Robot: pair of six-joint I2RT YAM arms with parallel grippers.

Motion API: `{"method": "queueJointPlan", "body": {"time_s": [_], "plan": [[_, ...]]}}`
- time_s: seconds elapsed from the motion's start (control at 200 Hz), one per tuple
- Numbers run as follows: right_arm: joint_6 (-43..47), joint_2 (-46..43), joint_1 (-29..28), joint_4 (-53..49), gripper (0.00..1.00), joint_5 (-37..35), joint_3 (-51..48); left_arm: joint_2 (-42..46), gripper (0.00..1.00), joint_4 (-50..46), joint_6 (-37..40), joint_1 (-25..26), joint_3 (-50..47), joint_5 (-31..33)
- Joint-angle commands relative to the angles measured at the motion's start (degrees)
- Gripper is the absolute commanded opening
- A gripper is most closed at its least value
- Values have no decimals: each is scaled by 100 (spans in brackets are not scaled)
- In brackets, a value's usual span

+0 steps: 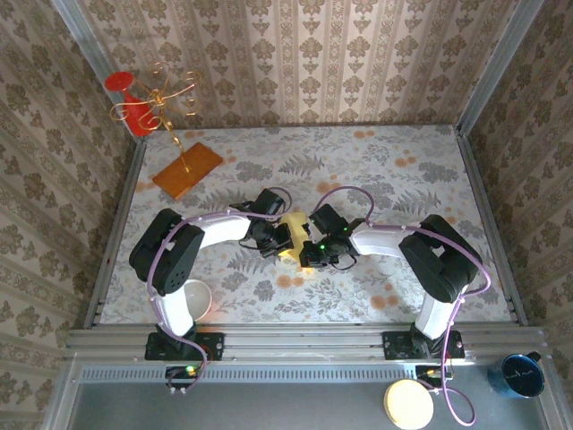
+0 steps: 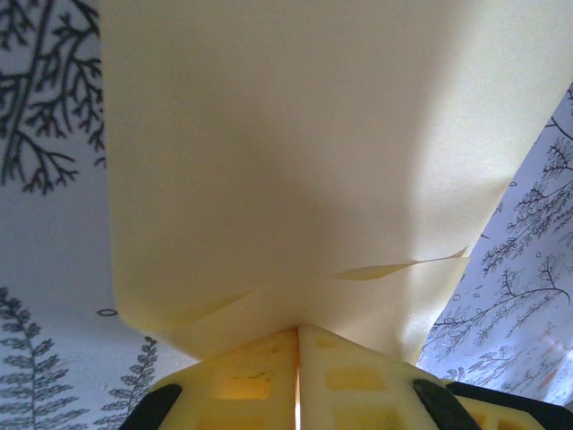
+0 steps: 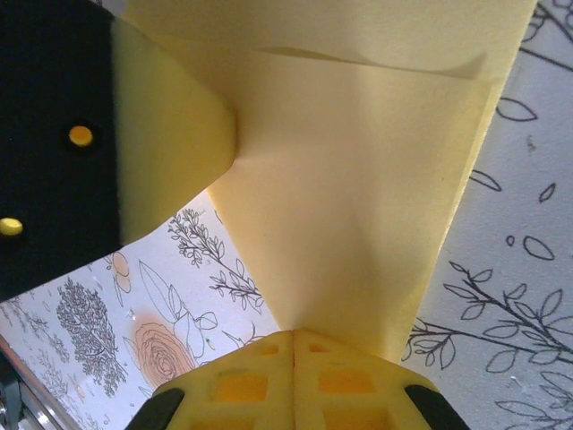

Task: Fold a paper plane with a square sheet of paper (pick it up from the middle)

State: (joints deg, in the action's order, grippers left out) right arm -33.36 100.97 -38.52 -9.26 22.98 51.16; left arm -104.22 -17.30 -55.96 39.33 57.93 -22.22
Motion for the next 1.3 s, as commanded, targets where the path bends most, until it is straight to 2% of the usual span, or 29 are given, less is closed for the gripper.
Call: {"method": "queueJointPlan", "body": {"time_s": [0.0,0.35,0.755,0.965,1.07,1.295], "plan": [[66,114,-14,-304,8,-228,107,-414,9,-417,-3,22,-124,297],[216,6,-6,-598,8,-83,-158,-440,9,-525,76,-46,-159,407],[226,-817,46,-1100,10,26,-700,-412,9,-521,112,-70,-137,361],[56,-1206,56,-721,19,-154,-470,-373,9,-483,125,-59,-90,297],[37,-1052,55,-553,20,-170,-294,-370,9,-458,130,-54,-89,279],[16,-344,38,-276,14,-79,159,-371,8,-415,130,-40,-98,227]]}}
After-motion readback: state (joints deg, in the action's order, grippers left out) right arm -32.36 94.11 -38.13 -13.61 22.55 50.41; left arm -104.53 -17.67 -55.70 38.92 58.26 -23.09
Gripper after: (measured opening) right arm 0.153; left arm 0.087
